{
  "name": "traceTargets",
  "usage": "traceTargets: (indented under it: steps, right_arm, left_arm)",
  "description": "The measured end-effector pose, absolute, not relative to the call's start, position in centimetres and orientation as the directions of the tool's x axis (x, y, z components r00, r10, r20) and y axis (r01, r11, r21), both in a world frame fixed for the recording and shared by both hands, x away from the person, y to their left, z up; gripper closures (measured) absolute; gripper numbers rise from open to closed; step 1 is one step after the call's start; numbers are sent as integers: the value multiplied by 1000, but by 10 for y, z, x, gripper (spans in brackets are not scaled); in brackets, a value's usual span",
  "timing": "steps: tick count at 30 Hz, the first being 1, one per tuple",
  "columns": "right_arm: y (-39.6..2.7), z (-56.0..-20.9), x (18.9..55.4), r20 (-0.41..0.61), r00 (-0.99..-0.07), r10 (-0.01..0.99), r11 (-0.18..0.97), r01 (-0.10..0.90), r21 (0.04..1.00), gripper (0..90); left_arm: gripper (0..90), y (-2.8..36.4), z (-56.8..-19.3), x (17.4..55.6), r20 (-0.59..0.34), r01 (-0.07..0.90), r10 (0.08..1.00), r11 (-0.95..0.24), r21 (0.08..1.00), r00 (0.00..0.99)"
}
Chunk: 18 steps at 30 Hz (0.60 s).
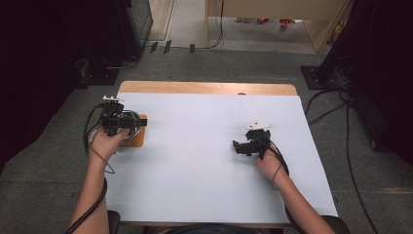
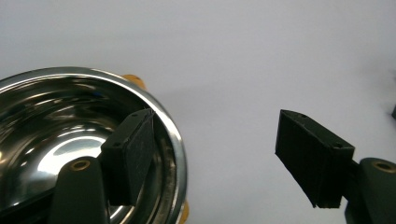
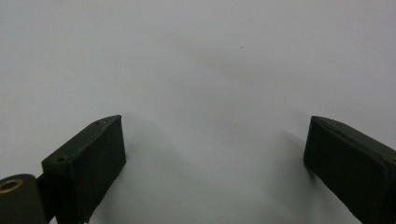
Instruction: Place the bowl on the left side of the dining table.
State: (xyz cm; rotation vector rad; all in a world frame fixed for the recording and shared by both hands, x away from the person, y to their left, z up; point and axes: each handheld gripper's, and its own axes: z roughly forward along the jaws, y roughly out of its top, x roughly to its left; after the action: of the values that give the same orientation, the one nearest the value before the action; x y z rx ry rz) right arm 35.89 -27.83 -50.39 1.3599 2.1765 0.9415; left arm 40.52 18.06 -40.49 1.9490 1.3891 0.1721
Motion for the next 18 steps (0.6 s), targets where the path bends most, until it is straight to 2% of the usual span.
traceTargets:
  steps: [11, 14, 18]
  right_arm:
    - [-278, -504, 359, 12, -444, 896, 299, 622, 724, 52]
    - [-278, -504, 359, 11, -444, 896, 299, 622, 724, 52]
    - [-278, -504, 359, 11, -444, 896, 299, 622, 724, 52]
  left_arm:
    - [277, 146, -412, 401, -247, 746, 839, -251, 616, 486]
    - [236, 135, -415, 399, -246, 721, 811, -281, 633, 532]
    - [238, 125, -416, 396, -225, 702, 802, -303, 645, 553]
